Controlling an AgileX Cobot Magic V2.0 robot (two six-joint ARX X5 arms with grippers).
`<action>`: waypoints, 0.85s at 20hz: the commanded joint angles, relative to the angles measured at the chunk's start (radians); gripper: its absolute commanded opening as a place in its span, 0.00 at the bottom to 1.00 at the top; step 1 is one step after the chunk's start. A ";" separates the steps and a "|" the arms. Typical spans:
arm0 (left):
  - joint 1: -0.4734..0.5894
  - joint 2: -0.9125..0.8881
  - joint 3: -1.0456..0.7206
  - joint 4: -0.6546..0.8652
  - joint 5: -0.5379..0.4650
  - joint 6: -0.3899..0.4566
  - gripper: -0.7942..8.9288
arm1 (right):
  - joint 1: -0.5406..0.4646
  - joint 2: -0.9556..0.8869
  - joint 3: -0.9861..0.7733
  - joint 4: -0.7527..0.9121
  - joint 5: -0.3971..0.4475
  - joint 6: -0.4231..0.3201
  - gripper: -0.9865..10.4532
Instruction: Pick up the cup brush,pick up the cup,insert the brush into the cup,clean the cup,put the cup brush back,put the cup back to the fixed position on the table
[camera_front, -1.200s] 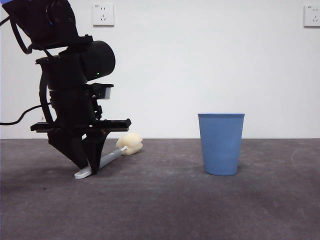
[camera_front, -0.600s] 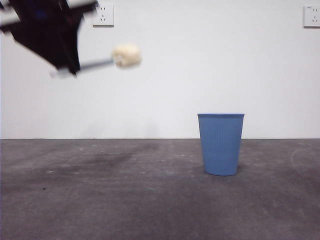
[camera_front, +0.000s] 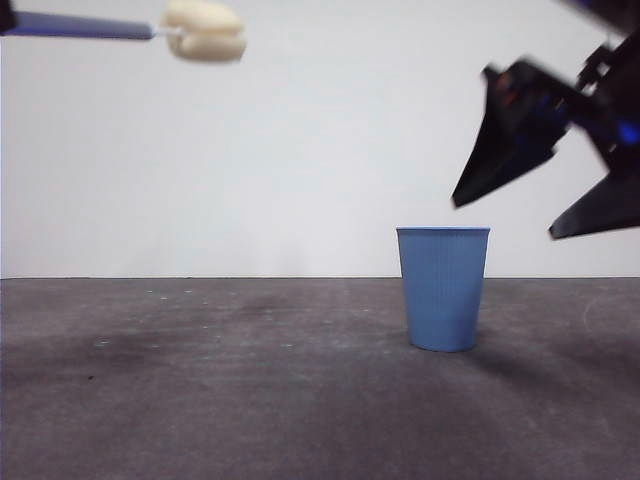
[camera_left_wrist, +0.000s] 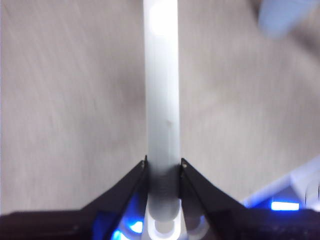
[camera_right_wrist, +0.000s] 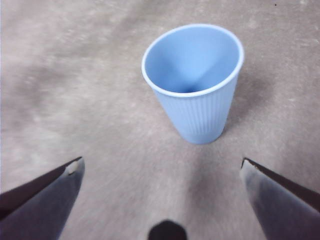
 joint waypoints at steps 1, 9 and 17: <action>-0.012 -0.002 -0.003 -0.073 0.001 0.036 0.07 | 0.018 0.085 -0.032 0.125 0.035 0.003 0.68; -0.030 -0.002 -0.003 -0.146 0.023 0.035 0.07 | 0.016 0.413 -0.034 0.519 0.080 -0.062 0.68; -0.030 -0.002 -0.003 -0.164 0.028 0.008 0.07 | -0.018 0.638 -0.033 0.854 0.101 -0.074 0.68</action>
